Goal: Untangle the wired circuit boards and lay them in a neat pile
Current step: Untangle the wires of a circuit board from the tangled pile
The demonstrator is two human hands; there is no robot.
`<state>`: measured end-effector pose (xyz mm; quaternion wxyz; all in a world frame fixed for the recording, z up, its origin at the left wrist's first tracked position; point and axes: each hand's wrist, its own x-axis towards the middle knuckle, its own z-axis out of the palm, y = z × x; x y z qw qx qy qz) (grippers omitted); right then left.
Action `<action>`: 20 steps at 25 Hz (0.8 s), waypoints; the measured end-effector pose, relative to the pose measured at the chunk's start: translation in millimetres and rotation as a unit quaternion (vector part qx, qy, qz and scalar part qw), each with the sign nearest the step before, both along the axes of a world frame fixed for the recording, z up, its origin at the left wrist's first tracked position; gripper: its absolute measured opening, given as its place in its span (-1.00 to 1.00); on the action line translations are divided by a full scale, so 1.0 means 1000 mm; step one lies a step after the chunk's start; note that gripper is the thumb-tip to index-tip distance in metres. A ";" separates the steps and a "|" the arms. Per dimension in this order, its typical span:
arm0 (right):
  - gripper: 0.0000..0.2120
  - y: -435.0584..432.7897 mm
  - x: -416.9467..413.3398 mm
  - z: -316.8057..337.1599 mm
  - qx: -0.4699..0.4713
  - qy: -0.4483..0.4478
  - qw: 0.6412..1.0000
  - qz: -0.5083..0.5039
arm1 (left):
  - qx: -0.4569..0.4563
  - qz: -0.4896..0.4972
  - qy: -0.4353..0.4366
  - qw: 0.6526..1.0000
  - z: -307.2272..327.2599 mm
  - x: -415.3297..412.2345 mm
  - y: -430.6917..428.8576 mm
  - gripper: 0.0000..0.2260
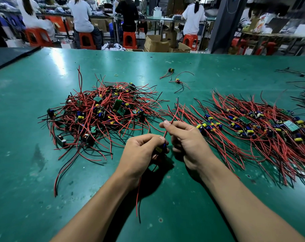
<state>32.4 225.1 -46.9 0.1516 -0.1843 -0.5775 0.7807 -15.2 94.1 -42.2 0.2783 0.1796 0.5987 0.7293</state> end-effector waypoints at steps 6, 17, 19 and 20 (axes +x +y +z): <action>-0.65 0.002 -0.003 -0.002 -0.034 0.018 0.996 -0.079 | -0.017 -0.026 0.011 0.999 0.003 0.001 -0.002 -0.78; -0.69 0.014 -0.004 0.003 0.049 0.046 0.970 -0.235 | -0.046 -0.066 0.020 0.997 0.005 0.002 -0.006 -0.75; -0.69 0.015 -0.004 0.002 0.041 0.047 0.966 -0.250 | -0.047 -0.065 0.015 0.997 0.005 0.001 -0.006 -0.75; -0.68 0.015 -0.003 0.002 0.031 0.048 0.967 -0.250 | -0.048 -0.068 0.014 0.996 0.005 0.000 -0.005 -0.76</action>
